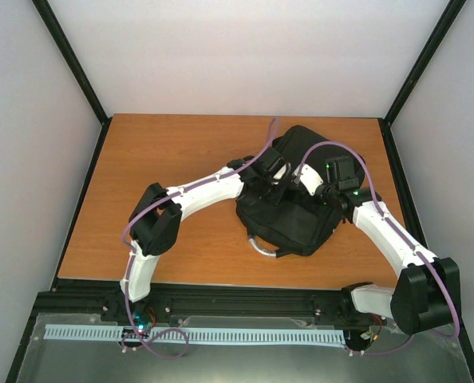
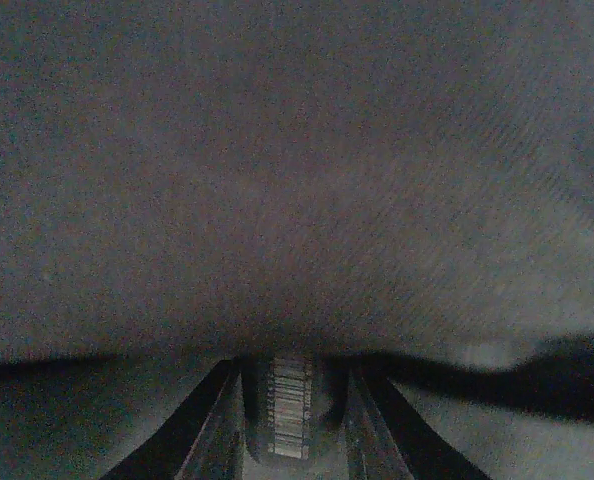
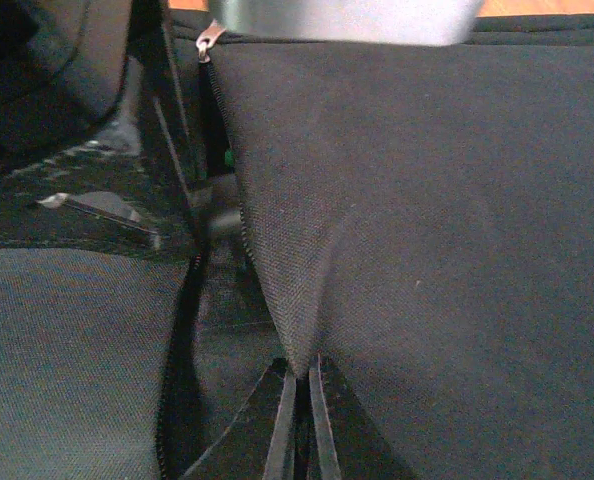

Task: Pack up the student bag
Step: Place the stationery in the student bag.

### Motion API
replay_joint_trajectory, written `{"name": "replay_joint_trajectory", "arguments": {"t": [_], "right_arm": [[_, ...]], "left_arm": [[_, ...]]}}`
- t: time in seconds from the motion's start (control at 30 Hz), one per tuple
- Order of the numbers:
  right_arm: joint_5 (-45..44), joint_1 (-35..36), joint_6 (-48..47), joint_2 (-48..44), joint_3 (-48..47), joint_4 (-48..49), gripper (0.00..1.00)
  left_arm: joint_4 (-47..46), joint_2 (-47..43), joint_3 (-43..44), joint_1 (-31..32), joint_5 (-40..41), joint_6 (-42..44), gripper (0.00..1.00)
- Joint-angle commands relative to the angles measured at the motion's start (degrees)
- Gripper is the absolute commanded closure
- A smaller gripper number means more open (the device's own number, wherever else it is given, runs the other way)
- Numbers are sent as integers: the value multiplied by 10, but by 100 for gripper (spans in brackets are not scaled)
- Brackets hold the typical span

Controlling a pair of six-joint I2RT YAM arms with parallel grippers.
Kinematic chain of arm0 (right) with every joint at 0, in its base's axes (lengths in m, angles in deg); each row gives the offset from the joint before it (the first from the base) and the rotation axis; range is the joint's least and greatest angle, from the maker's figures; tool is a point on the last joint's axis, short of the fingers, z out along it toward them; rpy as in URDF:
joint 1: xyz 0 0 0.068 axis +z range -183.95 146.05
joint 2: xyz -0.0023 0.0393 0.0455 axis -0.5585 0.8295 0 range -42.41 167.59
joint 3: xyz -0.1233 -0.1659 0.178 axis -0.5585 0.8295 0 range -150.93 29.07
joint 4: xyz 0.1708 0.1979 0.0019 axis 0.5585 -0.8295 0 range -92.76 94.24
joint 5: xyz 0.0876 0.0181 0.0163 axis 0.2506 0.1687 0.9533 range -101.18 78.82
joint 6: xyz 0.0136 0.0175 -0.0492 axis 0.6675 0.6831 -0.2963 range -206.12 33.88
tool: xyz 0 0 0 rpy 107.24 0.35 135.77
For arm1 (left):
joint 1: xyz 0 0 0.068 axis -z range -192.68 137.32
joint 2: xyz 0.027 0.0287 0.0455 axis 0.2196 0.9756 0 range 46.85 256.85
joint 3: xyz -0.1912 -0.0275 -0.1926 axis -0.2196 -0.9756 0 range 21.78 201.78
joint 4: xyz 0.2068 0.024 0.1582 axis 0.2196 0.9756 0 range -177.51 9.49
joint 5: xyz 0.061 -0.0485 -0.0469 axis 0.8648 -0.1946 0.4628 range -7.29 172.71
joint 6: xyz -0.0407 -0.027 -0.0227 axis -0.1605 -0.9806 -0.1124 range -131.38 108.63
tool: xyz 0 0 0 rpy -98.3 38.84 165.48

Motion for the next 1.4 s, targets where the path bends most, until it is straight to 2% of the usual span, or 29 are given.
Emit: {"name": "replay_joint_trajectory", "arguments": {"t": [0.0,0.1,0.17,0.37,0.4,0.5,0.73,1.13,1.23,1.37], "right_arm": [[38,2,-2,2,-5,6,97],[37,2,-3,0,-5,6,97],[37,2,-3,-1,-5,7,97],[39,2,-5,3,-5,6,97],[39,2,-5,3,-5,5,97],[39,3,-5,4,-5,6,97],[39,2,-4,2,-5,5,97],[39,2,-3,8,-7,2,97],[39,2,-3,12,-8,1,97],[37,2,-2,13,-8,0,97]], "left_arm": [[-7,12,66,2,18,13,74],[4,3,59,2,18,8,59],[4,-15,40,2,18,5,54],[-15,-109,-55,3,14,-12,48],[-23,-125,-76,3,15,-18,49],[-34,-154,-123,3,28,-34,61],[-53,-119,-150,3,66,-28,98],[-94,-13,-60,3,117,-22,99],[-135,11,-27,2,110,-24,99],[-208,17,-31,2,101,-36,99]]}}
